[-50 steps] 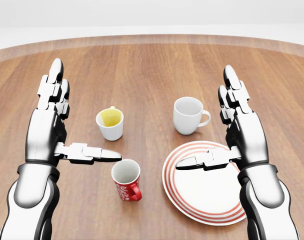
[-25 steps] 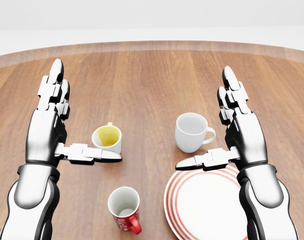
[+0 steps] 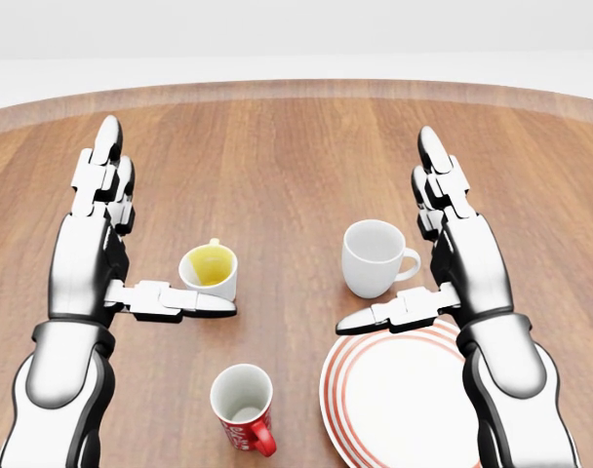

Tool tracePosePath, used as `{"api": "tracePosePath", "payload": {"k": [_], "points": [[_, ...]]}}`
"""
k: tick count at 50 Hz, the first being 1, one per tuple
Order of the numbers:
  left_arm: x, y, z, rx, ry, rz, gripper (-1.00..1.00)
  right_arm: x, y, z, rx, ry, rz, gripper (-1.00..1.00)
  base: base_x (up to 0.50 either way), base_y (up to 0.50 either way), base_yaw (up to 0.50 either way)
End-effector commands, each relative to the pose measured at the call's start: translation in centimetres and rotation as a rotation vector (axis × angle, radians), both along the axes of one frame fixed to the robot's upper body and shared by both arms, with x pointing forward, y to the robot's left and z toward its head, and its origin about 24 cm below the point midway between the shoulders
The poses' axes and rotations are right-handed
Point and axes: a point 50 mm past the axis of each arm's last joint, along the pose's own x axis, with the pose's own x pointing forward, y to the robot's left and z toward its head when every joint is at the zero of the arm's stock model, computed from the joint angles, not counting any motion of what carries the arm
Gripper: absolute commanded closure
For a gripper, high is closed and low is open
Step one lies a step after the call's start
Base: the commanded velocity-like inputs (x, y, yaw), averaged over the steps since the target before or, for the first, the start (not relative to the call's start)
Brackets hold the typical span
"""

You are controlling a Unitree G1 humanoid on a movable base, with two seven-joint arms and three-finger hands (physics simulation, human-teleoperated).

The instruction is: Pick up the red mug and put it on the plate

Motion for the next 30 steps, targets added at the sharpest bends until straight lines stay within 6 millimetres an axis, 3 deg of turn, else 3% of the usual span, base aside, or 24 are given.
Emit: {"api": "tracePosePath", "payload": {"k": [1,13,30], "points": [[0.0,0.1,0.0,-0.001,-0.001,0.001,-1.0,0.6,0.5,-0.4,-0.078,0.032,0.056,-1.0,0.0,0.0,0.0],[0.1,-0.1,0.0,0.0,-0.001,-0.001,-1.0,1.7,1.9,-0.7,-0.258,0.065,0.124,-1.0,0.0,0.0,0.0],[-0.1,0.1,0.7,0.001,-0.03,-0.002,-1.0,3.5,4.9,-0.8,-0.367,0.099,0.2,-1.0,0.0,0.0,0.0]]}}
